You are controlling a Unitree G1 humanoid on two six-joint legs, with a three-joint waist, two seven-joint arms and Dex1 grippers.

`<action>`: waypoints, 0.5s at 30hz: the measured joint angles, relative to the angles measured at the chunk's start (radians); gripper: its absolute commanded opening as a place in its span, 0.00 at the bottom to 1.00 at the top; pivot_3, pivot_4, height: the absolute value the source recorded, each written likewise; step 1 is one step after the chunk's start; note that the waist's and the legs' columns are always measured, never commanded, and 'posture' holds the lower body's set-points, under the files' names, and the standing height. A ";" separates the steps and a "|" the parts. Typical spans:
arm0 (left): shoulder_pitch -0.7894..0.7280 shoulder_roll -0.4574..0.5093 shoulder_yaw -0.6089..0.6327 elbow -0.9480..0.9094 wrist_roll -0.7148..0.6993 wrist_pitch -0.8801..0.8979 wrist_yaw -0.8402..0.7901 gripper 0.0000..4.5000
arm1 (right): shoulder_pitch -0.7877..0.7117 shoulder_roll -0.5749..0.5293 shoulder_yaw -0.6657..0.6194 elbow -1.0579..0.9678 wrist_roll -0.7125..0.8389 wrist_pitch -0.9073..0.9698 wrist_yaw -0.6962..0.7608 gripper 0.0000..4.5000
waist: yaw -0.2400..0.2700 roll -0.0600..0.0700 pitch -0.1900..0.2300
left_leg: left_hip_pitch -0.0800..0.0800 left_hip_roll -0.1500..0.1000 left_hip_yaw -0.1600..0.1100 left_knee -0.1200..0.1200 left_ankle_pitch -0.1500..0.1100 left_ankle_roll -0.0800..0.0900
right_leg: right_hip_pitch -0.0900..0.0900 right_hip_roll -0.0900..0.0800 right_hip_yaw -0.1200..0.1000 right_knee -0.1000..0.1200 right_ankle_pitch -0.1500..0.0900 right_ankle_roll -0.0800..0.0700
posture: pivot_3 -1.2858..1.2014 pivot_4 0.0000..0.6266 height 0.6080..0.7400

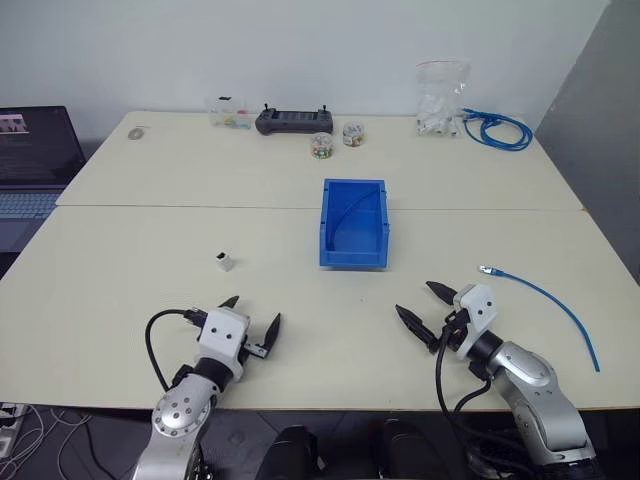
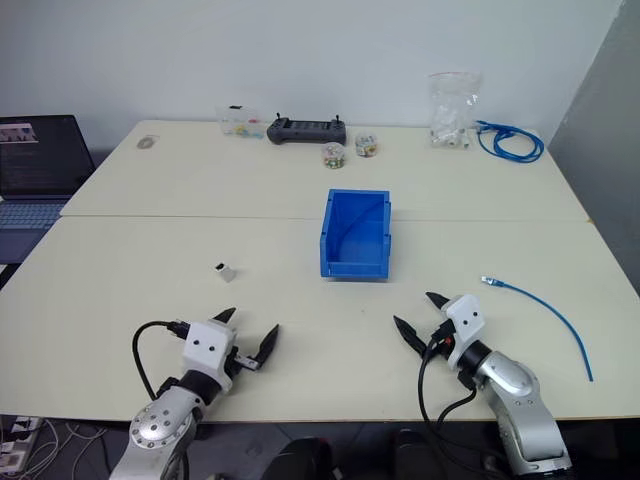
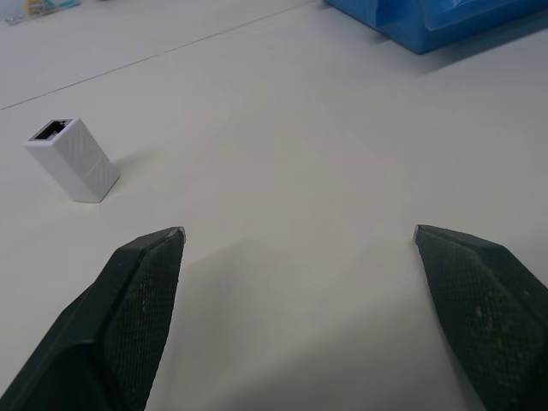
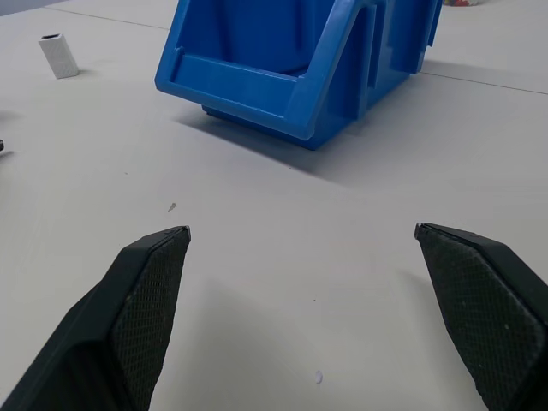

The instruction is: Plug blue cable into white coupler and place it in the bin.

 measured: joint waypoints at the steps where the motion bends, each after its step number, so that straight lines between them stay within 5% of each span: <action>1: 0.000 -0.003 -0.002 0.000 -0.004 0.000 -0.002 1.00 | 0.000 0.000 0.000 0.000 0.000 -0.001 0.000 0.99 | 0.000 0.000 0.000 | 0.000 0.000 0.000 0.000 0.000 0.000 | 0.000 0.000 0.000 0.000 0.000 0.000 | 0.52 0.24 1.00; 15: -0.008 0.018 -0.004 -0.043 -0.084 0.042 -0.080 1.00 | -0.001 -0.001 0.001 0.002 -0.001 -0.010 0.002 0.99 | 0.000 0.000 0.000 | 0.000 0.000 0.000 0.000 0.000 0.000 | 0.000 0.000 0.000 0.000 0.000 0.000 | 0.52 0.24 1.00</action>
